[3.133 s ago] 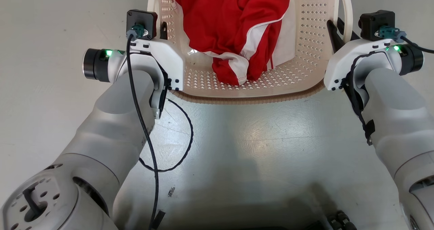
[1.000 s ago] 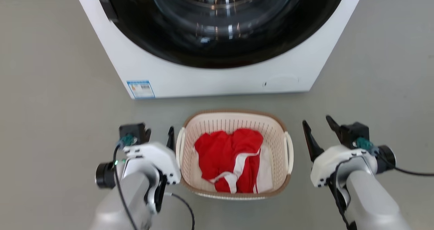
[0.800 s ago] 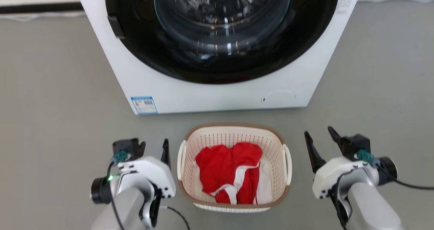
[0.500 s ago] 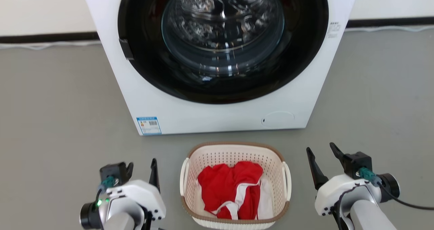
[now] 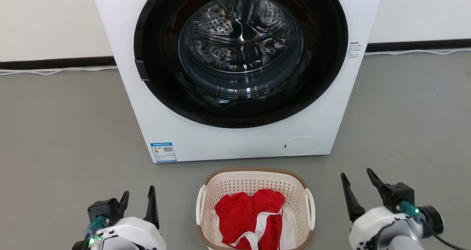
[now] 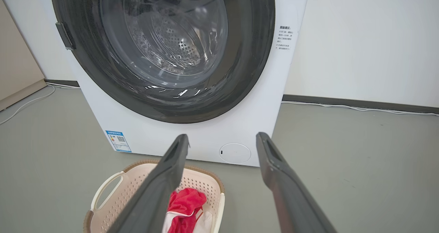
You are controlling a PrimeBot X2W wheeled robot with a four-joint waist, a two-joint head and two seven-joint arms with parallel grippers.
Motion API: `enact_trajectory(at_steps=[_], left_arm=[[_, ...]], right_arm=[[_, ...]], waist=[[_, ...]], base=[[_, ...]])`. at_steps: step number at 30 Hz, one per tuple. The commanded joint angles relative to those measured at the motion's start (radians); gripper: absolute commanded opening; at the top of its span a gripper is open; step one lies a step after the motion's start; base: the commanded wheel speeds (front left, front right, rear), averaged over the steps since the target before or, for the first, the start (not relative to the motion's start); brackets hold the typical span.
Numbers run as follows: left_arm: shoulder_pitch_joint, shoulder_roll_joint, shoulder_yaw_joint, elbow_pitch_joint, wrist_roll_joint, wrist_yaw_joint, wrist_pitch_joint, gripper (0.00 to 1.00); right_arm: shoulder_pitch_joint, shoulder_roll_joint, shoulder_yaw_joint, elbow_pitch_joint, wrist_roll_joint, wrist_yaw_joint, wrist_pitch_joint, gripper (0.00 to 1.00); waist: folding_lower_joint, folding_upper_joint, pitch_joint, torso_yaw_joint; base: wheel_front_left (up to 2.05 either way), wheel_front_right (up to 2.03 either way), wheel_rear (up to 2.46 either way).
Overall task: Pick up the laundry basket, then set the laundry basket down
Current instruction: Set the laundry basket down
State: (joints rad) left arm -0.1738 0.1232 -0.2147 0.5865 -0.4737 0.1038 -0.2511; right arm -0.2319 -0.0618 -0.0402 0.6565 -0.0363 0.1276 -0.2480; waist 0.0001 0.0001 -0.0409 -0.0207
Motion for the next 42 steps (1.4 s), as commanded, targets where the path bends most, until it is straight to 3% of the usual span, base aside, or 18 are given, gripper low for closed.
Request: enact_trajectory(at_steps=[1,18,42], left_arm=[[-0.008,0.006,0.053,-0.042,0.021,-0.011,-0.011,1.00],[0.093,-0.054,0.199,-0.110,0.113,-0.077,-0.011,1.00],[0.080,-0.073,0.231,-0.079,0.160,-0.105,-0.011,1.00]], right_arm=[[0.004,-0.008,0.013,-0.039,-0.007,0.003,-0.014,1.00],[0.122,-0.003,-0.039,-0.156,-0.017,0.003,-0.014,1.00],[0.129,0.008,-0.048,-0.164,-0.022,0.003,-0.014,1.00]], waist=[[-0.0001,-0.0001,-0.005,0.002],[-0.0001,-0.0001,-0.012,0.005],[-0.0001,-0.0001,-0.012,0.014]], base=[[0.00,0.00,0.00],[0.00,0.00,0.00],[0.00,0.00,0.00]])
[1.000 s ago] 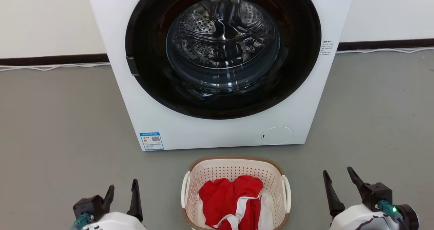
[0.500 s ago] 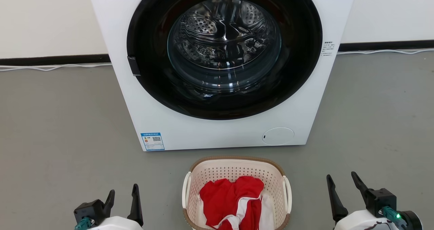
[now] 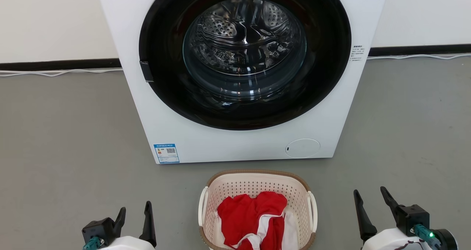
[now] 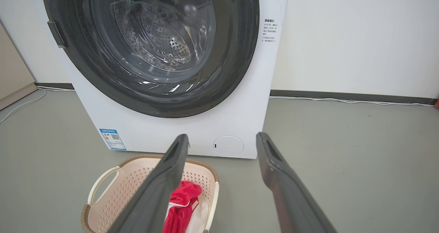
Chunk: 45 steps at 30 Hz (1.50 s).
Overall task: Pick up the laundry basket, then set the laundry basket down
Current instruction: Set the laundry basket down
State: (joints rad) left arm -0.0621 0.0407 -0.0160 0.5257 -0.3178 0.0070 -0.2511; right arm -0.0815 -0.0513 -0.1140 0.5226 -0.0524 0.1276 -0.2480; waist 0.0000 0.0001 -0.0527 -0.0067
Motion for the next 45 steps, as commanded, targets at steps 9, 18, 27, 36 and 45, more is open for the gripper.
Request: enact_trajectory(at_steps=[9,18,27,36,45], left_arm=[[-0.032,0.010,0.023,-0.021,-0.006,-0.006,-0.011,1.00],[-0.032,0.010,0.013,-0.032,-0.017,0.002,-0.011,1.00],[-0.037,0.010,0.002,-0.031,-0.018,0.007,-0.011,1.00],[-0.077,0.010,-0.034,-0.053,-0.021,0.010,-0.011,1.00],[-0.175,0.010,-0.118,-0.111,-0.050,0.027,-0.011,1.00]], right_arm=[[-0.022,-0.001,0.025,-0.035,-0.010,0.003,-0.014,1.00],[-0.026,0.000,0.029,-0.040,-0.009,0.003,-0.014,1.00],[-0.035,-0.001,0.031,0.000,0.001,0.003,-0.010,0.00],[-0.070,-0.002,0.049,0.045,0.013,0.003,-0.012,0.00],[-0.164,-0.037,0.174,0.156,0.052,0.003,-0.009,0.00]], waist=[[0.0000,-0.0001,0.000,0.001],[0.0000,-0.0001,0.006,0.001],[0.0000,-0.0001,0.017,0.008],[0.0000,-0.0001,0.095,0.035],[0.0000,-0.0001,0.261,0.098]], base=[[0.00,0.00,0.00],[0.00,0.00,0.00],[0.00,0.00,0.00],[0.00,0.00,0.00],[0.00,0.00,0.00]])
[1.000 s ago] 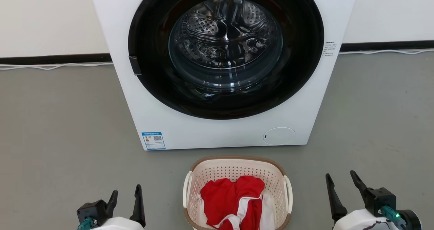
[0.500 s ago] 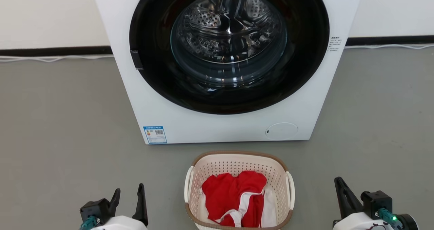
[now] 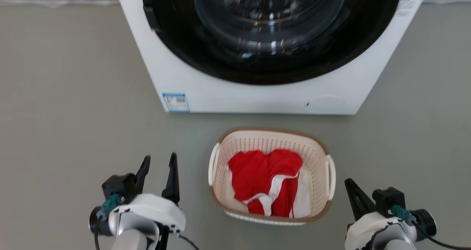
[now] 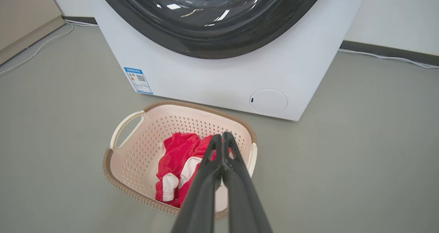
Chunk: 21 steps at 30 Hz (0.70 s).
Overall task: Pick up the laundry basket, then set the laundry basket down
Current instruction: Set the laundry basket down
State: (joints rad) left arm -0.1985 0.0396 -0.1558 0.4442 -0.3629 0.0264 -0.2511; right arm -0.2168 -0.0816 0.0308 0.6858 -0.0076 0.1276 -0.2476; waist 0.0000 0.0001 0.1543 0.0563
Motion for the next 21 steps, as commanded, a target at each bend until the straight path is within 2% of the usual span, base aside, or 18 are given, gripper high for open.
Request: enact_trajectory(at_steps=[1,13,21], left_arm=[[-0.048,0.011,0.012,-0.035,-0.010,0.010,-0.011,1.00],[-0.134,0.011,-0.106,-0.077,-0.061,0.049,-0.011,1.00],[-0.155,0.011,-0.127,-0.077,-0.067,0.063,-0.011,1.00]], right_arm=[[-0.039,-0.010,0.044,0.010,0.012,0.003,-0.007,0.00],[-0.151,-0.061,0.222,0.234,0.034,0.003,0.005,0.00],[-0.177,-0.066,0.323,0.358,0.061,0.003,0.005,0.00]], waist=[[0.0000,-0.0001,0.071,0.044],[0.0000,-0.0001,0.210,0.141],[0.0000,-0.0001,0.234,0.158]], base=[[0.00,0.00,0.00],[0.00,0.00,0.00],[0.00,0.00,0.00]])
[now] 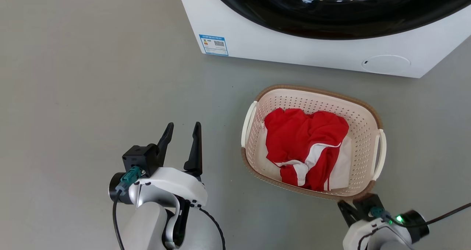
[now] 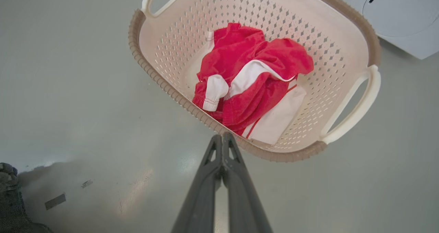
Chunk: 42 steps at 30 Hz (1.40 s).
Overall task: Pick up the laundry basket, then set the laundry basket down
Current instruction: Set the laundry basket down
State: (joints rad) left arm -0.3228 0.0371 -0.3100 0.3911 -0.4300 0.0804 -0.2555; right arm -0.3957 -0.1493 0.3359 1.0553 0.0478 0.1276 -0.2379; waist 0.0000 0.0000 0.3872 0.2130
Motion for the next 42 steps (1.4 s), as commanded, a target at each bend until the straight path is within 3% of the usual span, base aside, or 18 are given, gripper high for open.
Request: enact_trajectory(at_steps=[1,18,42], left_arm=[[-0.032,0.013,0.026,-0.023,0.000,0.010,-0.006,1.00],[-0.094,0.013,-0.017,-0.055,-0.014,0.018,-0.006,1.00],[-0.189,0.013,-0.049,-0.089,-0.028,0.040,-0.006,1.00]], right_arm=[[0.001,0.001,0.030,0.004,0.013,0.003,-0.005,0.00],[-0.077,-0.036,0.131,0.141,0.107,0.003,-0.006,0.00],[-0.157,-0.056,0.201,0.202,0.200,0.003,0.002,0.00]], waist=[[0.0000,0.0000,0.003,0.001],[0.0000,0.0000,0.116,0.003],[0.0000,0.0000,0.247,0.020]], base=[[0.00,0.00,0.00],[0.00,0.00,0.00],[0.00,0.00,0.00]])
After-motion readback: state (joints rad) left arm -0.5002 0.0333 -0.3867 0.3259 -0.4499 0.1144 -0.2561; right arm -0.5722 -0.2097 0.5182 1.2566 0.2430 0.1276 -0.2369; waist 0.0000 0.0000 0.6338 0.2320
